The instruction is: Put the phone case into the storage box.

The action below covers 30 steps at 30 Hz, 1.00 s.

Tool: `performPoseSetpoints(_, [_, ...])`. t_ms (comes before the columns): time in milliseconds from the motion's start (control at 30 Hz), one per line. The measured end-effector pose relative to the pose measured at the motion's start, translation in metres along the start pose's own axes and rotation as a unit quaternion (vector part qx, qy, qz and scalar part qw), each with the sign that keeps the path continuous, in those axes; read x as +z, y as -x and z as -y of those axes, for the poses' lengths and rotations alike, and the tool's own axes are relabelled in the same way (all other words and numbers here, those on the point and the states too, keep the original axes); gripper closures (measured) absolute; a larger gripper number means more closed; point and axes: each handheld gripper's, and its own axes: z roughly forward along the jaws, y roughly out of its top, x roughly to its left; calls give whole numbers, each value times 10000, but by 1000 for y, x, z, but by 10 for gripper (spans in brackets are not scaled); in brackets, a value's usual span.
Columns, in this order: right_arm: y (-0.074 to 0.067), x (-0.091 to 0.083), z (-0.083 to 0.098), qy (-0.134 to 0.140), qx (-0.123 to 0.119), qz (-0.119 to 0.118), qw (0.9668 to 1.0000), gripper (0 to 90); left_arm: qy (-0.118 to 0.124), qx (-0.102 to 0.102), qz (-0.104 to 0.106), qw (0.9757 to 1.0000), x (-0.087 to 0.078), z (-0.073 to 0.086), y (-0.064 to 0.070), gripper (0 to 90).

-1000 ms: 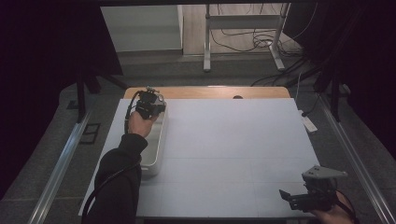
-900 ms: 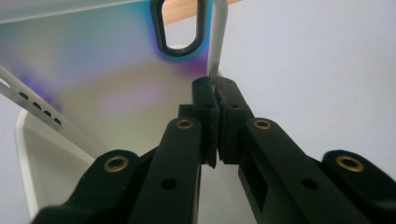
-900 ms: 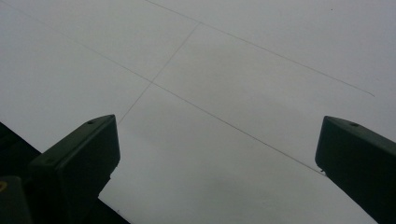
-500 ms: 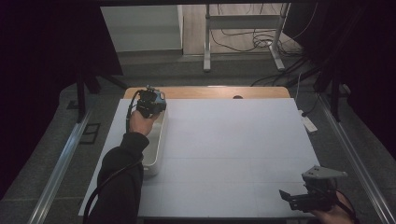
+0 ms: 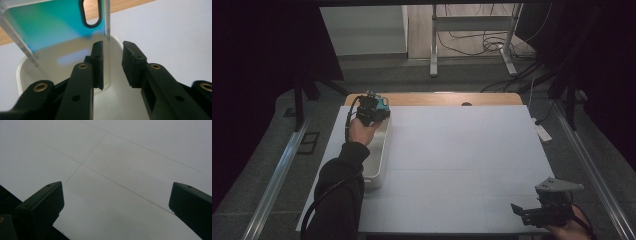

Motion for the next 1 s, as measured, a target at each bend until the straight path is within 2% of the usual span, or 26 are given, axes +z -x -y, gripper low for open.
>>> performPoseSetpoints(33, [0,0,0,0,0,0,10000,0,45,-34,22,10000,-1,1,0,693])
performPoseSetpoints(167, [0,0,0,-15,-4,-3,10000,0,106,-93,163,9998,-5,1,-1,600])
performPoseSetpoints(533, [-1,0,0,-14,-9,11,10000,0,146,112,292,9994,-14,0,6,451])
performPoseSetpoints(700, [0,0,0,-7,-4,12,10000,0,180,136,282,9993,-18,1,7,363])
performPoseSetpoints(867, [0,0,0,-10,-4,12,10000,0,197,150,389,9989,-20,3,9,251])
performPoseSetpoints(1000, [0,0,0,-14,-6,12,10000,0,169,242,501,9983,-22,6,12,205])
